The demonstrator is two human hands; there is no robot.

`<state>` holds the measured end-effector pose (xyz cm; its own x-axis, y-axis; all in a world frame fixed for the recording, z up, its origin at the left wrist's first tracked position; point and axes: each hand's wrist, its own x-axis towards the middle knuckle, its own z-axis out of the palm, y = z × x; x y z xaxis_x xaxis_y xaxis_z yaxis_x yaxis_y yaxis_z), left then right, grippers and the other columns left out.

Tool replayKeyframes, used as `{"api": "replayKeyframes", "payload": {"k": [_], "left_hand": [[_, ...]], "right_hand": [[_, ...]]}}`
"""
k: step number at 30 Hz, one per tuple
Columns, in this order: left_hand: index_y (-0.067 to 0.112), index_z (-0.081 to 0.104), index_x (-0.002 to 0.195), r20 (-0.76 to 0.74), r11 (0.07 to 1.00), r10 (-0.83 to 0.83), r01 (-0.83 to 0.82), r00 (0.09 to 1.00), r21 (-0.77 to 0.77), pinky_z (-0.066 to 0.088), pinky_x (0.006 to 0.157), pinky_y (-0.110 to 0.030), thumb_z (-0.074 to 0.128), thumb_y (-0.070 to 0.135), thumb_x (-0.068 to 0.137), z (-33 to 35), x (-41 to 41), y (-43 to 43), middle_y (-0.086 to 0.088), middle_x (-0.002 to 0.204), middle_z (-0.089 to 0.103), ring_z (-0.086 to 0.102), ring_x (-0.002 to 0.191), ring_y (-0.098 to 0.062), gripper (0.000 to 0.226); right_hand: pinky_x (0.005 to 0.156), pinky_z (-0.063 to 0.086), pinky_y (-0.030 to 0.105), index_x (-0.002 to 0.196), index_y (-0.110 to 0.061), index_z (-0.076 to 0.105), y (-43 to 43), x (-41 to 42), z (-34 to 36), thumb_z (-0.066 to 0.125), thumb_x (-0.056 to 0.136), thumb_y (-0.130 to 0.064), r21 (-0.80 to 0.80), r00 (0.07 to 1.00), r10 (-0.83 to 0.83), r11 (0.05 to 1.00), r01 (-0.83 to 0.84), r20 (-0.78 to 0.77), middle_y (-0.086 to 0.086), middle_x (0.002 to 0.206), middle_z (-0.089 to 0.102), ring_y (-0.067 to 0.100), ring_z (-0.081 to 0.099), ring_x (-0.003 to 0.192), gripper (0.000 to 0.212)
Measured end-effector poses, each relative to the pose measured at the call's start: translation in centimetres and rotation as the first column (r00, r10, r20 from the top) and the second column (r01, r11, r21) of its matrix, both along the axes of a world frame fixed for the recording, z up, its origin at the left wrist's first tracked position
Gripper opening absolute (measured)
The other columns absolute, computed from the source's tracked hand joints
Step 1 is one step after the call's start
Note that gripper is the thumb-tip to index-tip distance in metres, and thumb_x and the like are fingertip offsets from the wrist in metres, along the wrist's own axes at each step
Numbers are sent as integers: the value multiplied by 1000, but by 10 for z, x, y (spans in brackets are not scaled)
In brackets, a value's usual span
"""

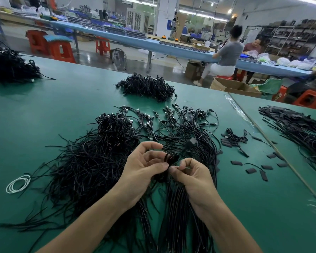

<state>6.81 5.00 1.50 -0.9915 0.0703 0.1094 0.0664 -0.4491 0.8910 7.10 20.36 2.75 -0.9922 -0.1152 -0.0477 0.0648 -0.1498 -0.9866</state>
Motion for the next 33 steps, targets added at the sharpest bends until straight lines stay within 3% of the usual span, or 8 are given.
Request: {"api": "replayKeyframes", "payload": {"k": [4, 7, 10, 14, 19, 24, 27, 33], "left_hand": [[9, 60, 104, -19, 994, -50, 52, 999, 99, 53, 77, -32, 58, 14, 79, 6, 0, 0, -4, 69, 58, 62, 76, -19, 26], [13, 58, 100, -158, 988, 4, -29, 987, -154, 53, 70, -30, 71, 31, 81, 7, 1, -1, -1, 61, 55, 59, 65, -19, 30], [26, 58, 95, -291, 903, 12, -135, 957, -408, 50, 67, -35, 84, 21, 73, 6, 3, 0, 5, 63, 57, 55, 61, -15, 34], [33, 59, 90, -477, 689, 146, -435, 867, -580, 40, 70, -11, 90, 29, 65, -1, 1, 0, 13, 80, 53, 50, 76, -5, 41], [29, 55, 79, -329, 706, 179, -354, 927, -614, 40, 52, -16, 89, 24, 73, -9, 0, -3, 12, 59, 53, 44, 52, 0, 35], [24, 60, 76, -128, 858, 191, -229, 973, -460, 53, 58, -27, 85, 6, 74, -3, -3, -8, -4, 72, 69, 64, 64, -17, 31], [6, 64, 96, -37, 981, 49, -55, 998, -184, 57, 65, -24, 68, -14, 84, 4, -4, -7, -15, 89, 75, 72, 79, -21, 24], [14, 66, 106, 51, 981, -99, 89, 994, 174, 57, 74, -29, 39, 8, 93, 9, -2, -9, -23, 103, 73, 72, 89, -27, 31]], "right_hand": [[57, 50, 16, 77, -13, 50, -4, 0, -5, 68, 84, 11, -29, 998, -6, 1000, 8, 67, 0, 66, 65, 6, 62, 61, 31], [54, 49, 17, 78, -12, 48, -4, -1, -5, 67, 85, 10, -54, 998, 15, 998, -12, 61, 2, 66, 65, 8, 61, 59, 30], [57, 50, 18, 75, -15, 47, -2, -3, -2, 70, 85, 7, -16, 1000, -9, 1000, 10, 16, 2, 67, 64, 10, 60, 61, 33], [65, 51, 18, 72, -18, 47, 3, -4, 7, 71, 86, 4, 12, 993, -60, 998, 61, -98, 4, 73, 66, 11, 61, 66, 35], [70, 52, 16, 72, -16, 48, 5, -2, 19, 71, 84, 5, 35, 979, -29, 999, 37, -202, 0, 71, 64, 7, 62, 70, 34], [71, 53, 18, 77, -11, 52, -3, 5, 19, 69, 83, 12, 75, 975, 123, 991, -111, -185, 1, 75, 68, 10, 66, 75, 29], [71, 53, 18, 76, -10, 50, -7, 6, 16, 66, 84, 15, 71, 974, 163, 986, -154, -156, 1, 73, 67, 9, 65, 72, 31], [67, 50, 17, 70, -14, 47, -6, 5, 9, 70, 84, 10, 101, 985, 117, 989, -104, -127, -2, 68, 60, 7, 58, 66, 36]]}}
